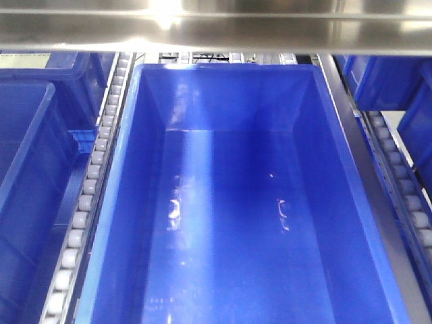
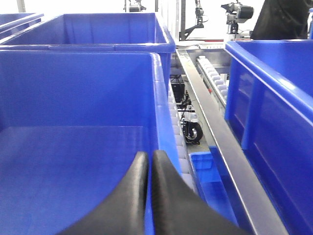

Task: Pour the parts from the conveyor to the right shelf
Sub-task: 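Approach the shelf and align with an empty blue bin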

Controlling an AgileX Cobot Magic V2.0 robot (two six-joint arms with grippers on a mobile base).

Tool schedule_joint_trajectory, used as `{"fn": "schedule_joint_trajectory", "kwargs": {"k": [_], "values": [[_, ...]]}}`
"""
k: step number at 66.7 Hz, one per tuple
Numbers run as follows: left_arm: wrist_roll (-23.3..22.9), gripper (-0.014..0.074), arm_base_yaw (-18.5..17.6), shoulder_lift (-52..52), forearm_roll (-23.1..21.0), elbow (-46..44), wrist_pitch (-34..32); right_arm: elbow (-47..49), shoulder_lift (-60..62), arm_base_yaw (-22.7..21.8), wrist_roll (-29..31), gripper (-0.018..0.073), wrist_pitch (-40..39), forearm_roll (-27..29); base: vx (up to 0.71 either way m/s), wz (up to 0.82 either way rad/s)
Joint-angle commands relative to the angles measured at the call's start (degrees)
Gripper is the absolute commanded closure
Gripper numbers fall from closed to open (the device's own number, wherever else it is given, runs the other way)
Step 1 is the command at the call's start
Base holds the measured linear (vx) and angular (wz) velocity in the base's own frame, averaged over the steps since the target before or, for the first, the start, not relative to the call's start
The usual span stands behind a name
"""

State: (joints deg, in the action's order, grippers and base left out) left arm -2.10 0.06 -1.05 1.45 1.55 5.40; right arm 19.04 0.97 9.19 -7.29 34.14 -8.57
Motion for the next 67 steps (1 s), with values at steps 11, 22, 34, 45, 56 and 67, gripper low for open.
{"fn": "schedule_joint_trajectory", "kwargs": {"k": [11,22,34,45,56,67], "values": [[-0.4,0.0603,-0.2,-0.3,-0.4,-1.4,-4.1,1.5,0.2,-0.1,0.5,0.0564,-4.9,-0.8,0.08,0.03],[-0.4,0.0603,-0.2,-0.3,-0.4,-1.4,-4.1,1.5,0.2,-0.1,0.5,0.0564,-4.9,-0.8,0.05,0.01],[-0.4,0.0603,-0.2,-0.3,-0.4,-1.4,-4.1,1.5,0.2,-0.1,0.5,0.0564,-4.9,-0.8,0.01,0.01],[-0.4,0.0603,-0.2,-0.3,-0.4,-1.4,-4.1,1.5,0.2,-0.1,0.5,0.0564,-4.9,-0.8,0.0,0.0],[-0.4,0.0603,-0.2,-0.3,-0.4,-1.4,-4.1,1.5,0.2,-0.1,0.5,0.0564,-4.9,-0.8,0.0,0.0],[-0.4,0.0603,-0.2,-0.3,-0.4,-1.4,-4.1,1.5,0.2,-0.1,0.5,0.0564,-4.9,-1.3,0.0,0.0]]}}
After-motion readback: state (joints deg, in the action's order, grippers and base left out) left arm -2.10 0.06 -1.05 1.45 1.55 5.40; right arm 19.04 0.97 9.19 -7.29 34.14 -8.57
